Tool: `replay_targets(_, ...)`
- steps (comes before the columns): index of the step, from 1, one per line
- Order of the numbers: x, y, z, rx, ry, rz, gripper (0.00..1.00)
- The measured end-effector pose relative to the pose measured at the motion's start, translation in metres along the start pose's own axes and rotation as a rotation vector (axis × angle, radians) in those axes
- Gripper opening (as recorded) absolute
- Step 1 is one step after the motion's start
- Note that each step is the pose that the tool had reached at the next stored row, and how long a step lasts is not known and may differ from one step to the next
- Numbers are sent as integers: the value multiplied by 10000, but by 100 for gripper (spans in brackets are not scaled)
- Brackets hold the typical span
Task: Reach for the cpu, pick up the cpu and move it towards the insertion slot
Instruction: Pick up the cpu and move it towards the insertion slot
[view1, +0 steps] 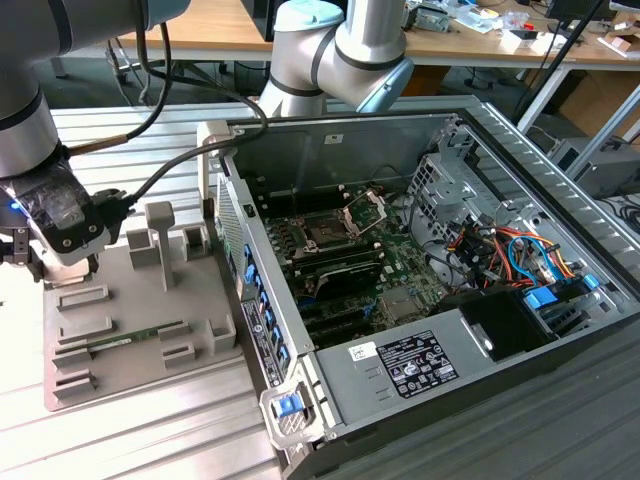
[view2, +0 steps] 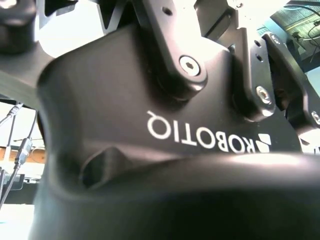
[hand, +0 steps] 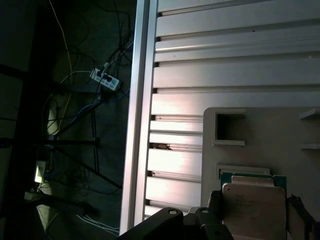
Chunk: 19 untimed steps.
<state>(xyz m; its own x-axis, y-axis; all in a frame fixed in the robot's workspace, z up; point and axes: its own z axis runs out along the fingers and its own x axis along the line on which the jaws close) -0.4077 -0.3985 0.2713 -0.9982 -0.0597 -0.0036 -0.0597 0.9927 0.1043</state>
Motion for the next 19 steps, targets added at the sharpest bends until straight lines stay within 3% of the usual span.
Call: replay_targets(19,0,7,-68,-115,-7,0,55)
